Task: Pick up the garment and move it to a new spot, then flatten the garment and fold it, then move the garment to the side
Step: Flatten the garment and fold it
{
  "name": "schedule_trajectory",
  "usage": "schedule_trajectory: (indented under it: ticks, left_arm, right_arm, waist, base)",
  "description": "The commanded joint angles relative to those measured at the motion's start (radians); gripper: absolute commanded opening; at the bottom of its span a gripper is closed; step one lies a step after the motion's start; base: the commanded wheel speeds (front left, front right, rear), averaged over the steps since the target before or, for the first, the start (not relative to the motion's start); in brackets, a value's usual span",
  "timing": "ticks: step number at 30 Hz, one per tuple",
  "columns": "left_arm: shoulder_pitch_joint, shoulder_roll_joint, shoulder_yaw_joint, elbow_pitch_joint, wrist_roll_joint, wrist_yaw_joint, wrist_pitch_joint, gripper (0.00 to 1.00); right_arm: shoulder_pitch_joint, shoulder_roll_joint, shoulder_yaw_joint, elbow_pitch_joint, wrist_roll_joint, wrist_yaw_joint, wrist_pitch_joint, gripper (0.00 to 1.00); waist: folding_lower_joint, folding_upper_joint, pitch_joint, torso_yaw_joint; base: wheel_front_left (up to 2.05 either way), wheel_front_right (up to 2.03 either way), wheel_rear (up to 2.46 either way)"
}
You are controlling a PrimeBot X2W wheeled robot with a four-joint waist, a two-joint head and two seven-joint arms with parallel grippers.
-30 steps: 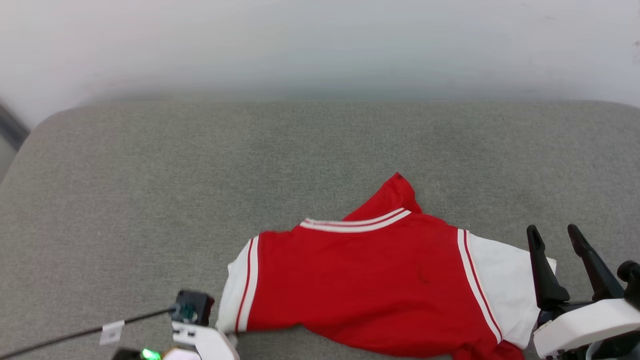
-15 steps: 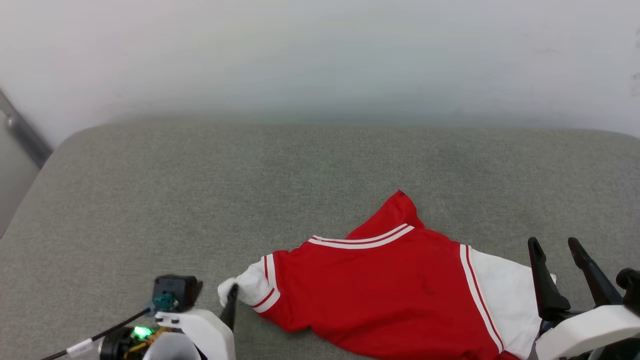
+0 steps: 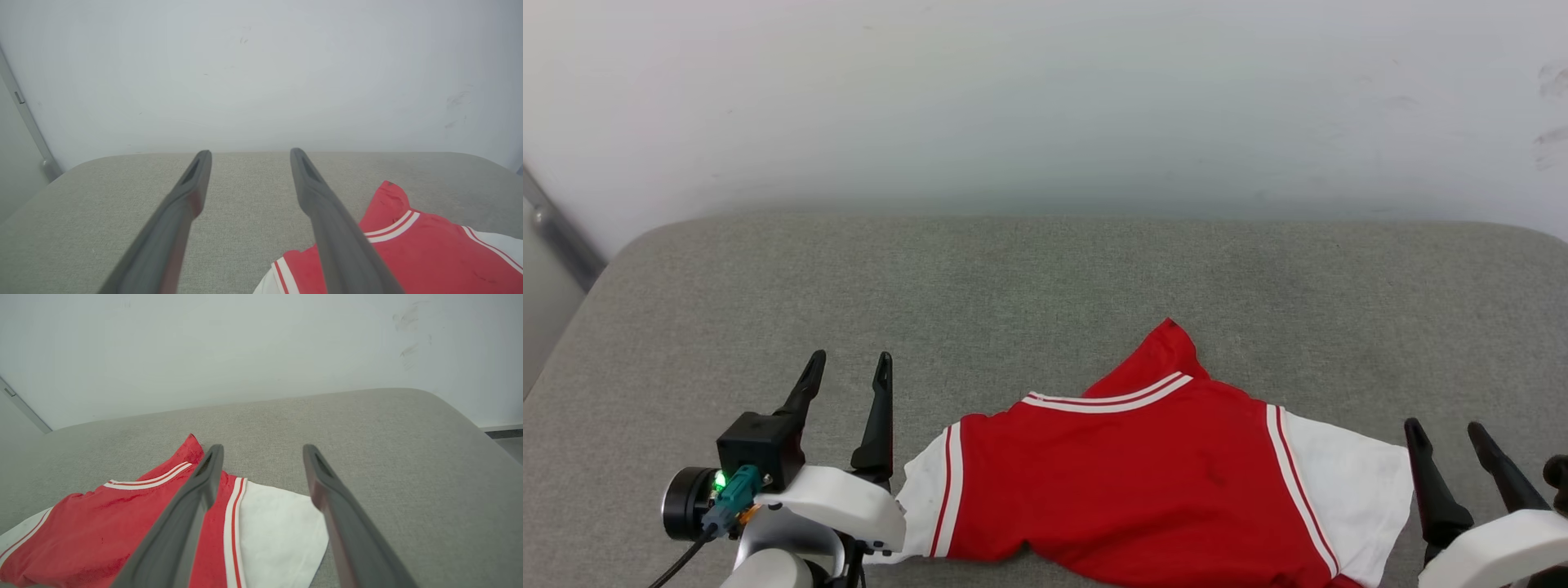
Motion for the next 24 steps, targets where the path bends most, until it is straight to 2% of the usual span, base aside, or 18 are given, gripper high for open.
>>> schedule_trajectory:
  ticks: [1,5,12,19,24]
  left_arm:
    - [-0.007,-0.005,0.0,0.002,0.006,-0.002,-0.007,1.0]
    - [-0.022,-0.018,-0.013,0.011,0.012,-0.014,-0.018,1.0]
    - [-0.051,-0.042,-0.03,0.014,0.02,-0.031,-0.027,1.0]
    - [-0.091,-0.062,-0.029,0.021,0.03,-0.04,-0.038,1.0]
    - [-0.117,-0.076,-0.022,0.038,0.033,-0.048,-0.045,1.0]
  right_arm:
    - [0.013,-0.007,-0.007,0.012,0.011,0.0,0.011,1.0]
    - [0.009,-0.031,-0.078,0.101,0.069,0.0,0.09,1.0]
    - [-0.067,-0.121,-0.181,0.262,0.171,0.0,0.338,1.0]
    - [-0.188,-0.209,-0.141,0.332,0.221,0.0,0.559,1.0]
    - [-0.28,-0.233,-0.074,0.384,0.243,0.0,0.625,1.0]
  waist:
    - [0.0,0.0,0.001,0.0]
    - [0.0,0.0,0.011,0.012]
    - [0.0,0.0,0.061,0.048]
    - [0.0,0.0,0.165,0.078]
    - [0.0,0.0,0.222,0.09]
  base:
    - [0.0,0.0,0.0]
    - [0.0,0.0,0.0]
    - [0.0,0.0,0.0]
    - [0.0,0.0,0.0]
    - [0.0,0.0,0.0]
